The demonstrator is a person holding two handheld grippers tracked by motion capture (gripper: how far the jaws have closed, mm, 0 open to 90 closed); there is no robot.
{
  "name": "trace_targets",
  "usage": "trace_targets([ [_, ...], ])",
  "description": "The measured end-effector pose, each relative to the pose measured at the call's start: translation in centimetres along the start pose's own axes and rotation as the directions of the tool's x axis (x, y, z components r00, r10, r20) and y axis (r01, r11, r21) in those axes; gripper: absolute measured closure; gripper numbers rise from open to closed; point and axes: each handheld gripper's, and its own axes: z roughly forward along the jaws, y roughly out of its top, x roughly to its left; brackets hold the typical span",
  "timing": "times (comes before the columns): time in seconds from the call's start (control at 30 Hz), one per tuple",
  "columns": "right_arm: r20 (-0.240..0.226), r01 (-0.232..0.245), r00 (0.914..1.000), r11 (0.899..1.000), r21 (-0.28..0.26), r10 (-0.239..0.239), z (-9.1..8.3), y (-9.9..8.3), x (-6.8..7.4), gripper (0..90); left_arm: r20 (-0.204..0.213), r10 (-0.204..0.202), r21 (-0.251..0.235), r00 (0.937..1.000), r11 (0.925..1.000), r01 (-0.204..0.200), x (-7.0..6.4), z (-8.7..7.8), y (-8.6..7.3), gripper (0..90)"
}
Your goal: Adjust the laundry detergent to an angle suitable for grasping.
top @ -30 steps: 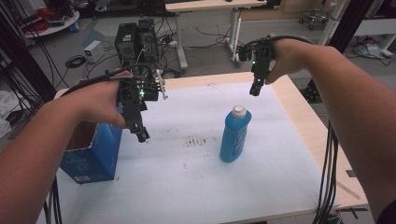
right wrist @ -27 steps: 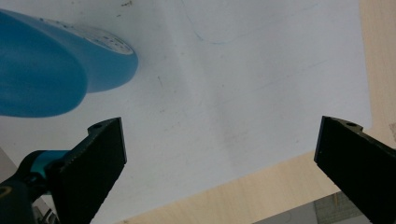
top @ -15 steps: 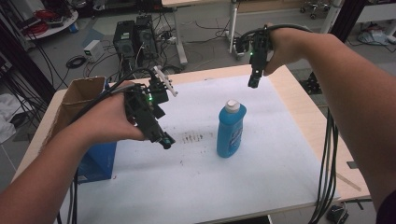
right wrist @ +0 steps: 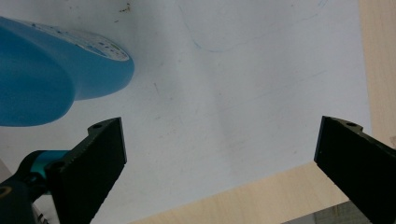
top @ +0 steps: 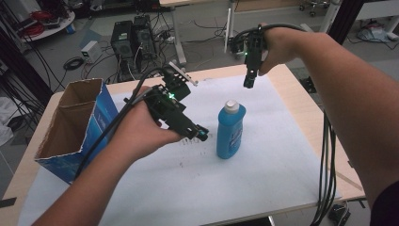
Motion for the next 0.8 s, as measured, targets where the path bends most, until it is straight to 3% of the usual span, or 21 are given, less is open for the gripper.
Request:
trace_targets([
  [0.1, -0.003, -0.001, 1.0000, 1.000, 0.001, 0.001, 0.1, 0.2, 0.0, 1.5, -0.018, -0.025, -0.025, 0.9995, 0.9994, 0.025, -0.4, 0.9, 0.3, 1.7],
  [0.8, -0.013, 0.016, 0.9998, 1.000, -0.003, -0.016, 0.5, 0.8, -0.2, 1.5, -0.069, -0.078, -0.117, 0.9945, 0.9906, 0.070, -2.1, 5.7, 2.0, 1.7],
])
